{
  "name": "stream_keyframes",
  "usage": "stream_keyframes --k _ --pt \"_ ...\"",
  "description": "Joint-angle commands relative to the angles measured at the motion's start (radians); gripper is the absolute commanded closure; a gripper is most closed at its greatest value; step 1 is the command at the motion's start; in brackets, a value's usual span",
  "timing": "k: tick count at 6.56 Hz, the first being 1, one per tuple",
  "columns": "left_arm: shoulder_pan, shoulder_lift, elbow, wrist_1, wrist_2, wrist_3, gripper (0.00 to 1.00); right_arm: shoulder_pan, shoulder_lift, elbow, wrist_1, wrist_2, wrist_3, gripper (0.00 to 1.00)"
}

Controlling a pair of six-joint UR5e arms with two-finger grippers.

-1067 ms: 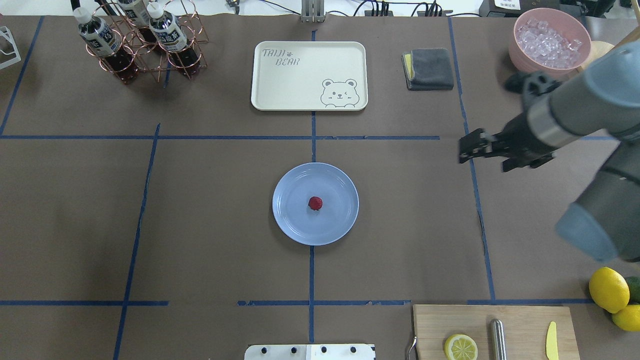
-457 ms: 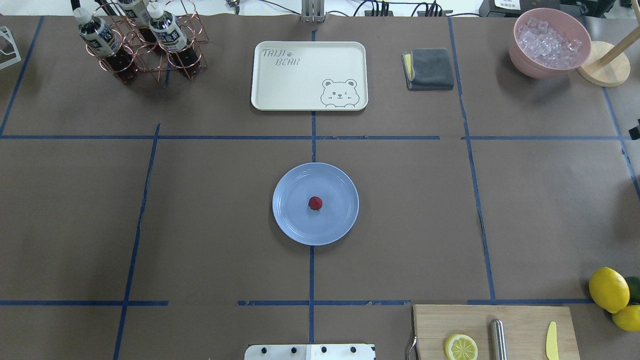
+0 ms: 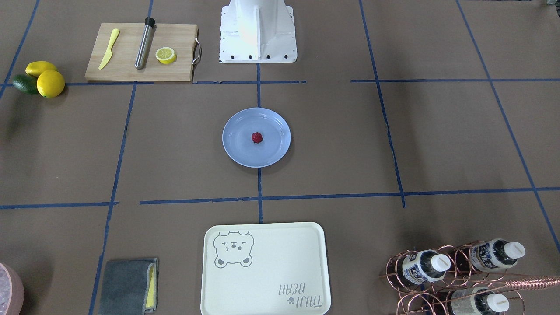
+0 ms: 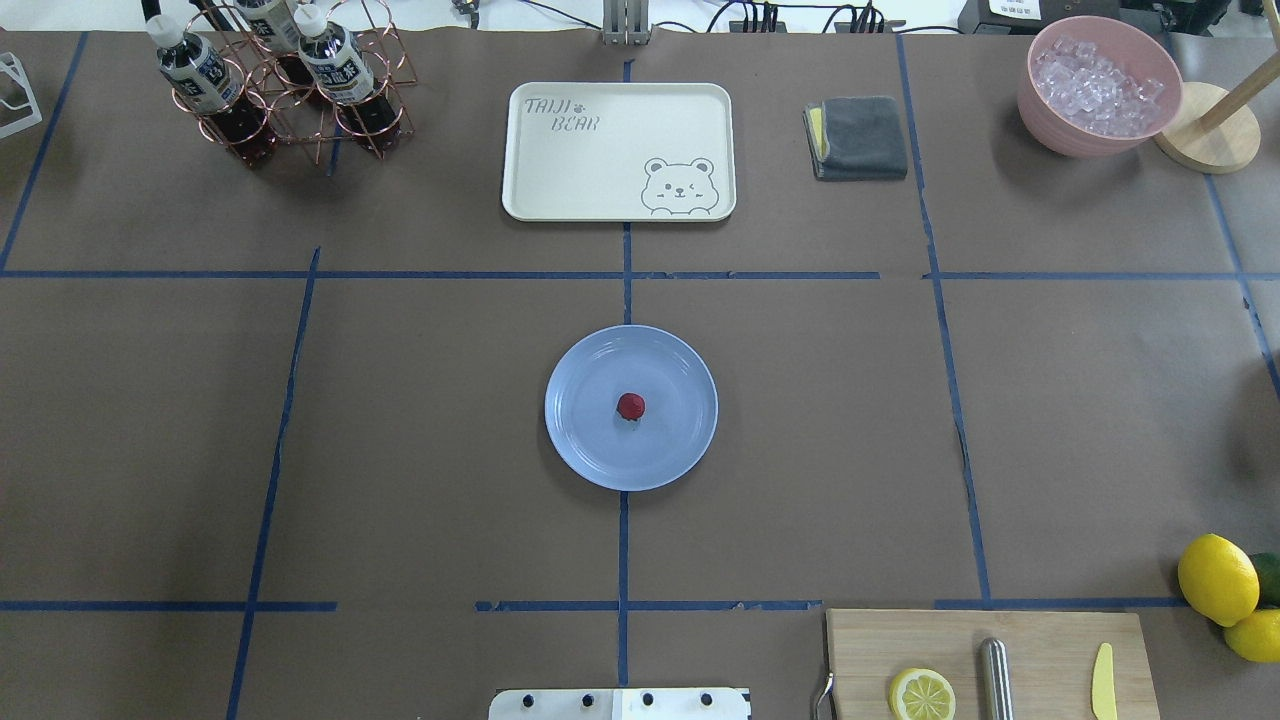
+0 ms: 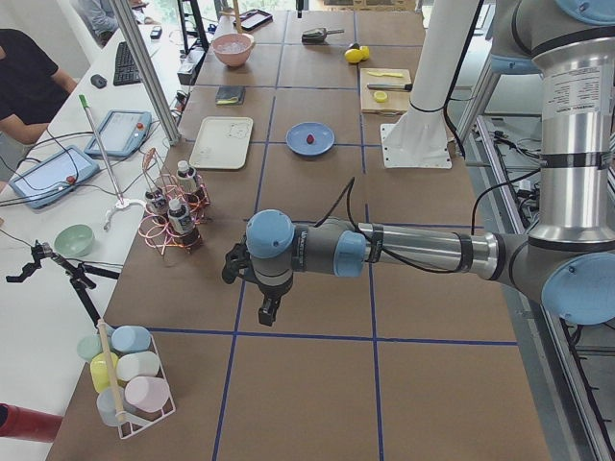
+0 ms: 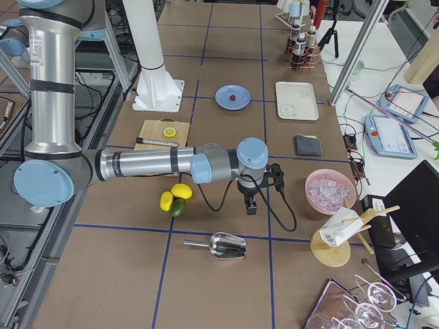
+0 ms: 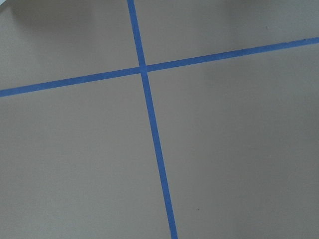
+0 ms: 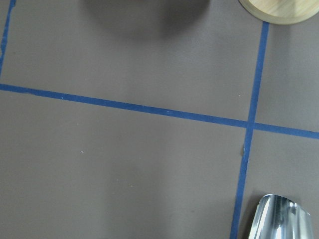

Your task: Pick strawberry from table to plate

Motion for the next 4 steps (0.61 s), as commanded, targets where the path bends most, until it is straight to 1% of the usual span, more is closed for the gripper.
stream_keyframes --k 1,2,4 --pt "0.0 0.0 0.023 -0.123 0.005 -0.005 0.0 0.002 0.005 -0.003 -0.004 0.004 -0.003 0.0" --pt "0.0 -0.005 0.068 -0.228 -0.004 -0.008 0.0 0.002 0.007 -0.004 -0.003 0.004 -0.002 0.0" --pt "-0.001 -0.006 0.076 -0.232 0.009 -0.003 0.0 0.002 0.008 0.002 -0.001 0.003 0.001 0.0"
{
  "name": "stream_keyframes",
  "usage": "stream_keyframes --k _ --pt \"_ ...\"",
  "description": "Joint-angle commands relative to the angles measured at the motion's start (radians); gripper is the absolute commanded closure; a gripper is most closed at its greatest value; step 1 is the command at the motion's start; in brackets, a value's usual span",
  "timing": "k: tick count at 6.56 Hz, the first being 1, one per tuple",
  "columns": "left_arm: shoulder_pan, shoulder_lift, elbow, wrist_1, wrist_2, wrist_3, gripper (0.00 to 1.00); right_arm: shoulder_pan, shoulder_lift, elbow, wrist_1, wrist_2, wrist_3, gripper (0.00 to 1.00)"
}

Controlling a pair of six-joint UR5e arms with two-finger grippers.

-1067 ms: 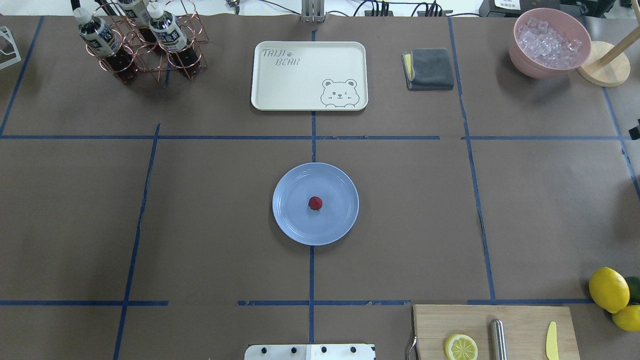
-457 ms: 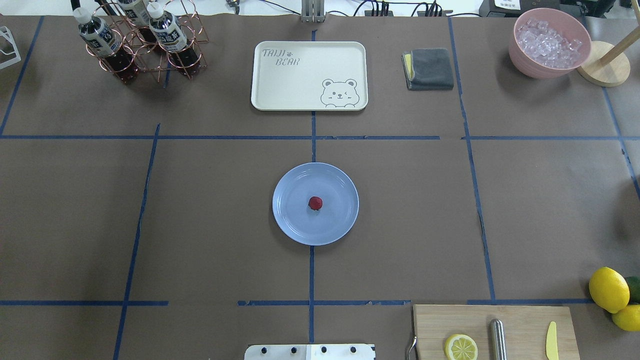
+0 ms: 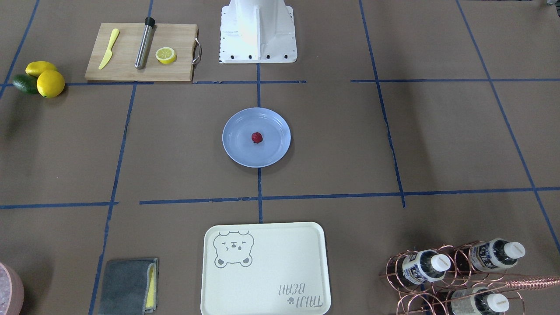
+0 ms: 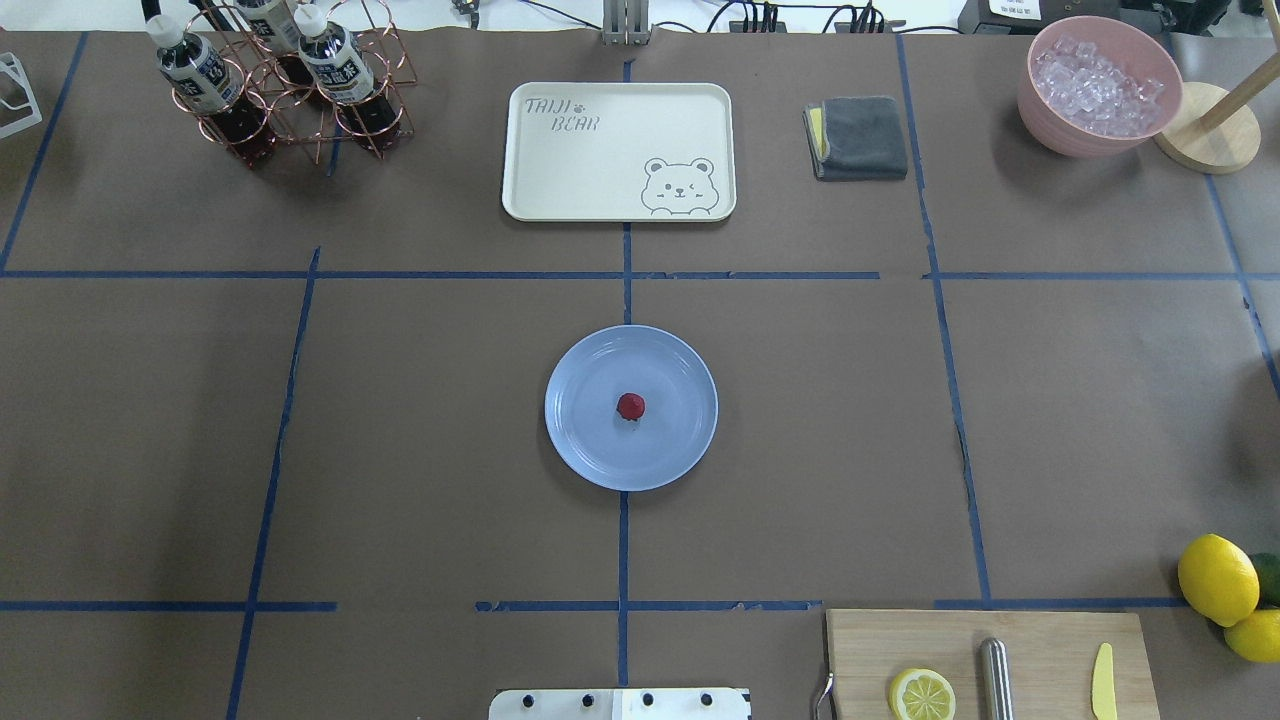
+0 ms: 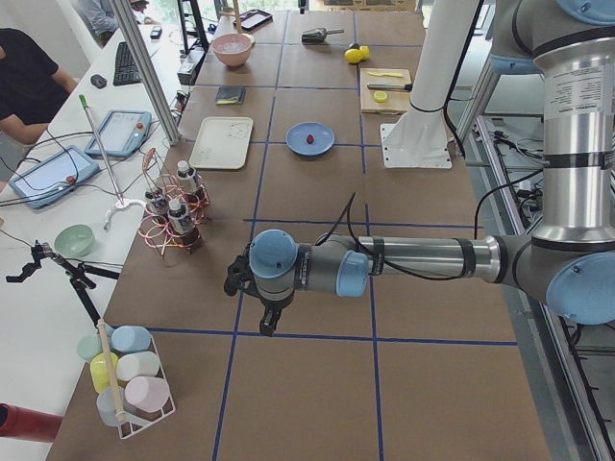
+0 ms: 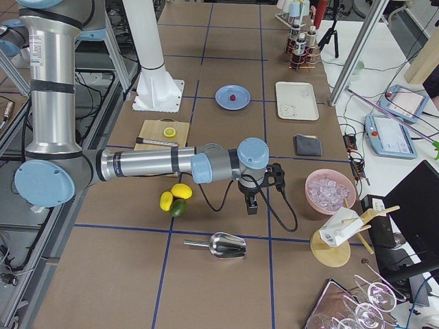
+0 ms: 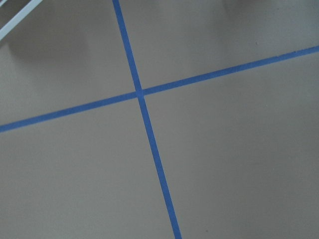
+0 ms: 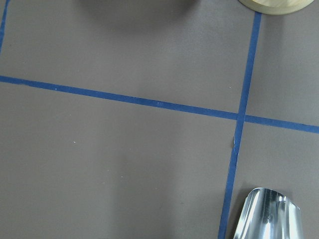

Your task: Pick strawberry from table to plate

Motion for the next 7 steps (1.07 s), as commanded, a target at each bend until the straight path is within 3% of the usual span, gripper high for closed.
stream_keyframes --k 1,3,6,7 --pt "-0.002 0.012 -0.001 -0.01 0.008 0.0 0.0 -0.001 0.005 -0.001 0.003 -0.004 0.012 0.0" --pt "-0.002 0.011 0.007 0.038 0.009 -0.003 0.0 -0.003 0.006 0.0 0.004 -0.013 0.016 0.0" --pt "-0.004 0.014 -0.039 0.224 0.024 -0.008 0.0 -0.006 0.006 -0.001 0.006 -0.015 0.016 0.0" --pt "-0.002 0.013 -0.041 0.229 0.078 -0.014 0.0 -0.006 0.006 0.003 0.006 -0.015 0.016 0.0"
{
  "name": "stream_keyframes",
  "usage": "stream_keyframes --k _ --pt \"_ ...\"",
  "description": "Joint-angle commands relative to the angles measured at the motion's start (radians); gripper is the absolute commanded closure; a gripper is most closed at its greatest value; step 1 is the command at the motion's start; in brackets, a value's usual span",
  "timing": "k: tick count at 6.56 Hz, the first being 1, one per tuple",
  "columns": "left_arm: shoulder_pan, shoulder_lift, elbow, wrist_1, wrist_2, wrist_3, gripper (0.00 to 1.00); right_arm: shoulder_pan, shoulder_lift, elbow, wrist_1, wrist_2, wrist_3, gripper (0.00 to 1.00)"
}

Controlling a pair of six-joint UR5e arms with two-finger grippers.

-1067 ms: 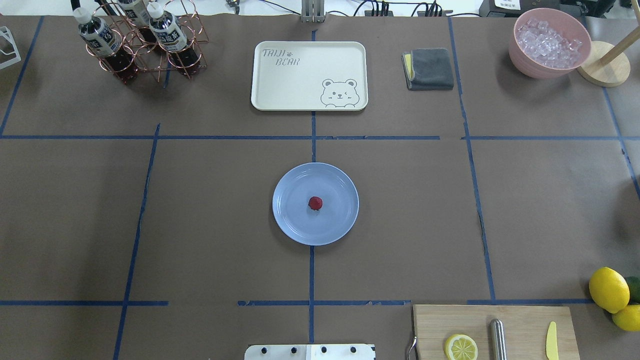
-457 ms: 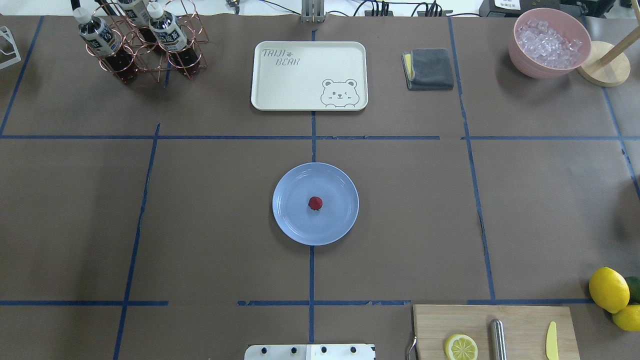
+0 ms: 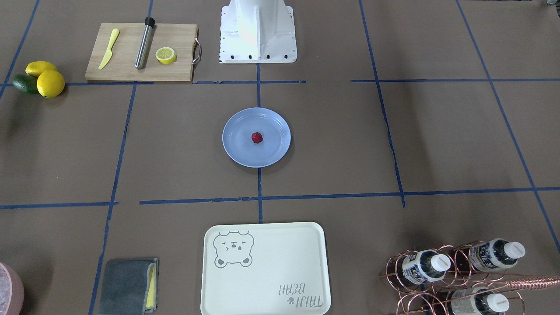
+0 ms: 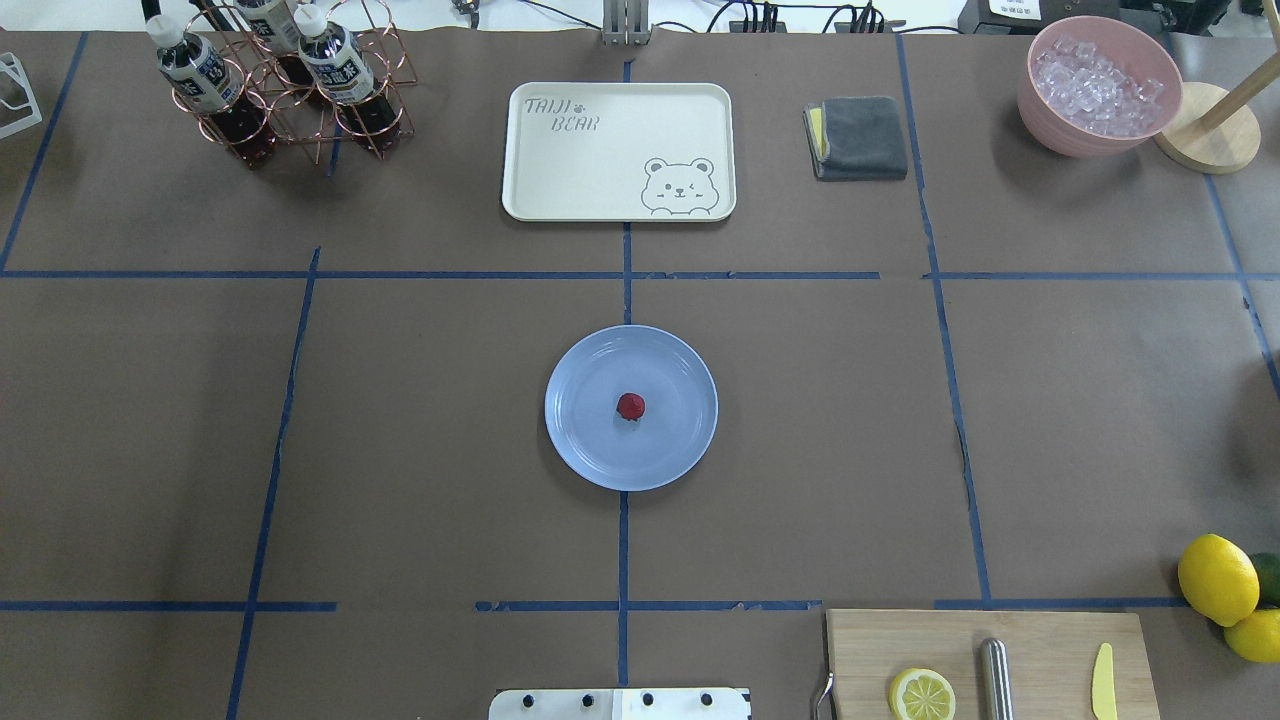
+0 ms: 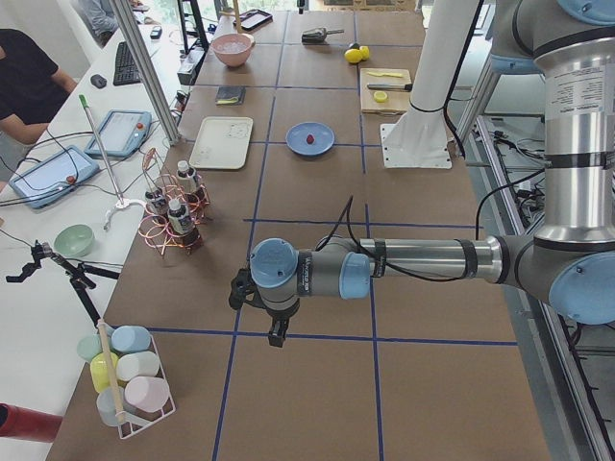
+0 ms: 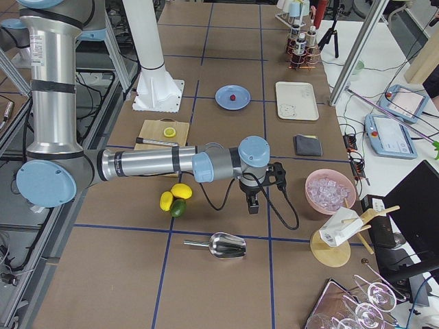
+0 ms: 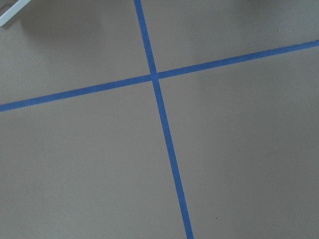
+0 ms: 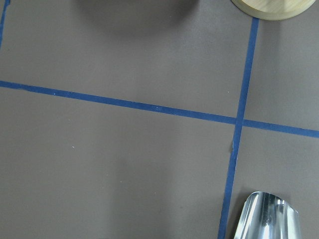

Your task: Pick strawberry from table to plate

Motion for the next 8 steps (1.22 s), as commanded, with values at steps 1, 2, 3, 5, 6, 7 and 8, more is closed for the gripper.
stream_keyframes --k 1,2,3,5,6,7,8 --pt "0.0 -0.007 -0.024 0.031 0.042 -0.006 0.0 0.0 0.002 0.005 0.0 0.003 0.0 0.0" --pt "-0.002 0.002 -0.033 0.036 0.037 -0.008 0.0 0.0 0.003 0.005 -0.003 0.006 0.0 0.0" --pt "0.0 0.002 -0.024 0.034 0.034 -0.006 0.0 0.0 0.006 0.004 -0.006 0.005 0.0 0.0" --pt "0.0 0.0 -0.041 0.024 0.027 -0.102 0.0 0.0 0.044 0.003 -0.086 0.003 0.005 0.0" --pt "0.0 0.0 -0.035 0.018 0.028 -0.109 0.0 0.001 0.04 0.005 -0.092 0.002 0.002 0.0" --pt "0.001 -0.015 -0.026 0.021 0.03 -0.109 0.0 0.001 0.034 0.01 -0.087 0.002 -0.006 0.0" --pt "0.001 -0.035 -0.03 0.028 0.036 -0.109 0.0 0.001 0.034 0.008 -0.084 0.003 -0.011 0.0"
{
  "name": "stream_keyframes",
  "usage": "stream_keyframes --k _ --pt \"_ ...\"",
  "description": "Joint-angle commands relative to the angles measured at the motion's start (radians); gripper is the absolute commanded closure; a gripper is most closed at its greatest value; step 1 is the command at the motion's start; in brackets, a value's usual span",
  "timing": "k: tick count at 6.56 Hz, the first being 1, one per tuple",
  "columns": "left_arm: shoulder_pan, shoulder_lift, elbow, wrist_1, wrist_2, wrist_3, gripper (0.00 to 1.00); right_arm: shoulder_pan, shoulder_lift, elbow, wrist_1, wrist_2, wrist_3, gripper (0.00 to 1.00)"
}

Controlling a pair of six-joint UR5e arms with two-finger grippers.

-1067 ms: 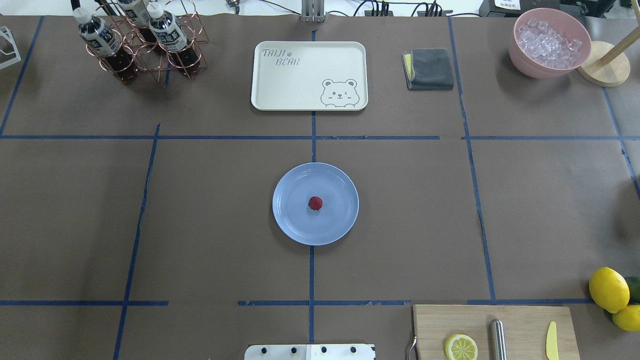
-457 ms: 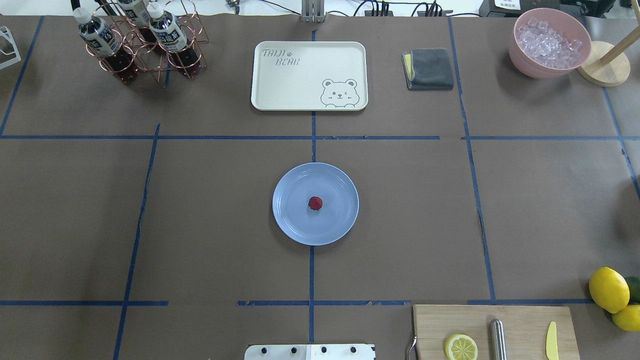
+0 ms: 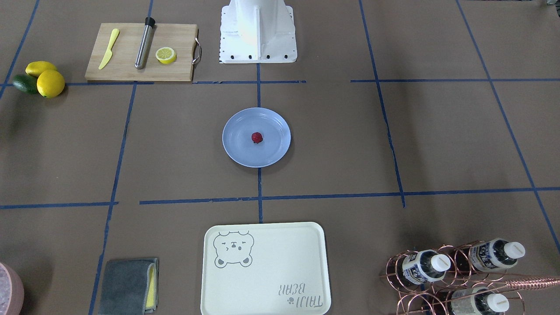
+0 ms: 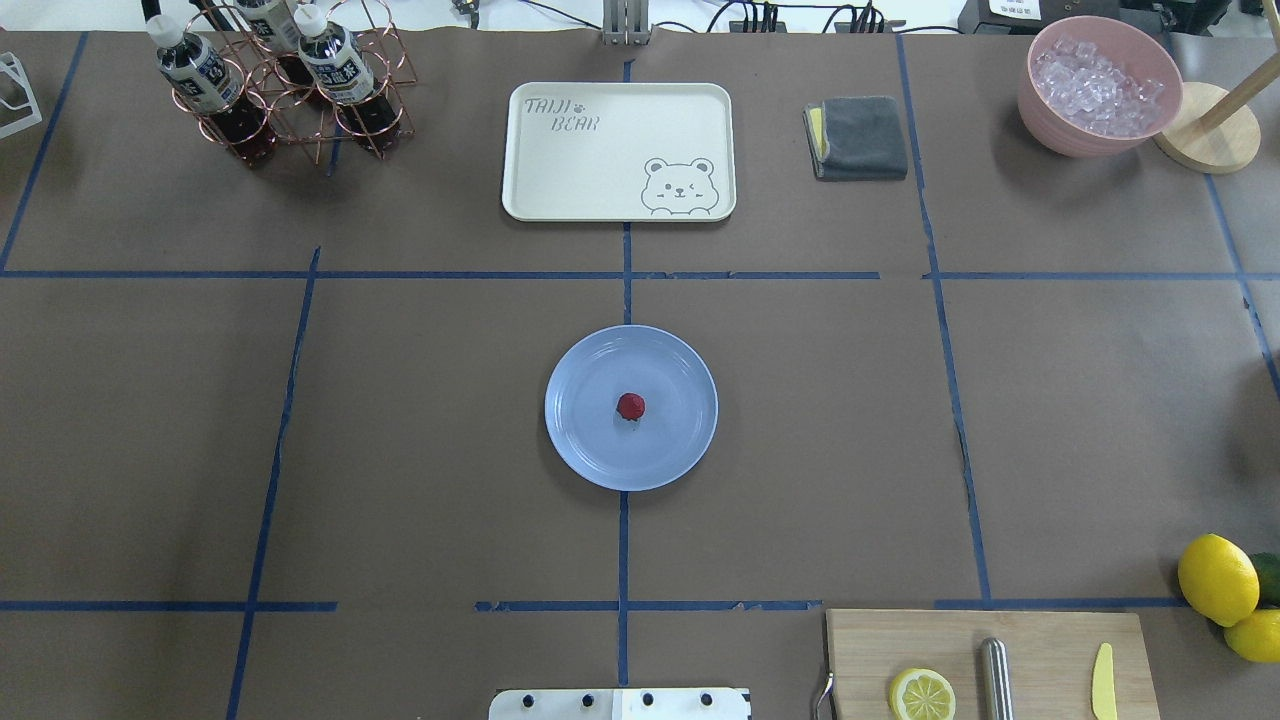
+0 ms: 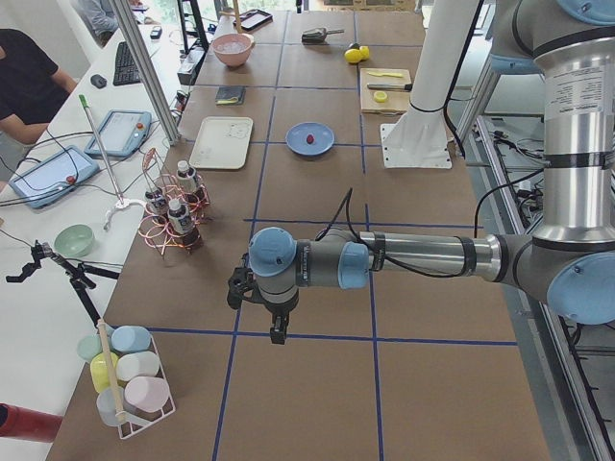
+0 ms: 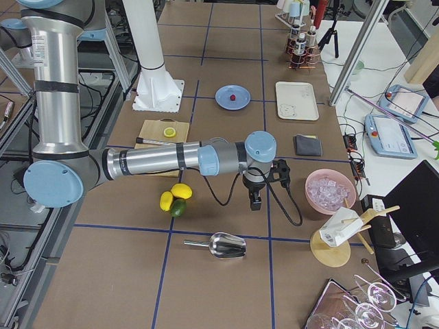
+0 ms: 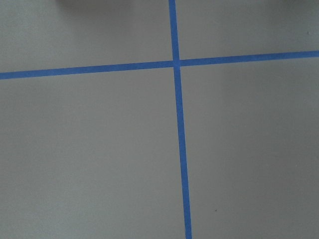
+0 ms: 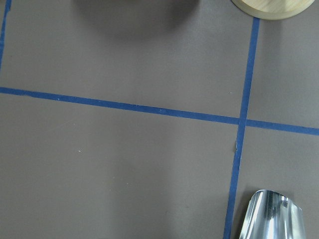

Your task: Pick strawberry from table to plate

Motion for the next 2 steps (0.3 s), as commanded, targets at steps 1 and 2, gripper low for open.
stream_keyframes --k 1,2 --pt "0.001 -0.052 0.006 0.006 0.006 -0.003 0.0 0.0 -0.001 0.0 0.003 0.004 -0.006 0.0" --pt "-0.003 -0.061 0.007 0.009 0.005 -0.004 0.0 0.0 -0.003 0.003 0.003 0.01 -0.006 0.0"
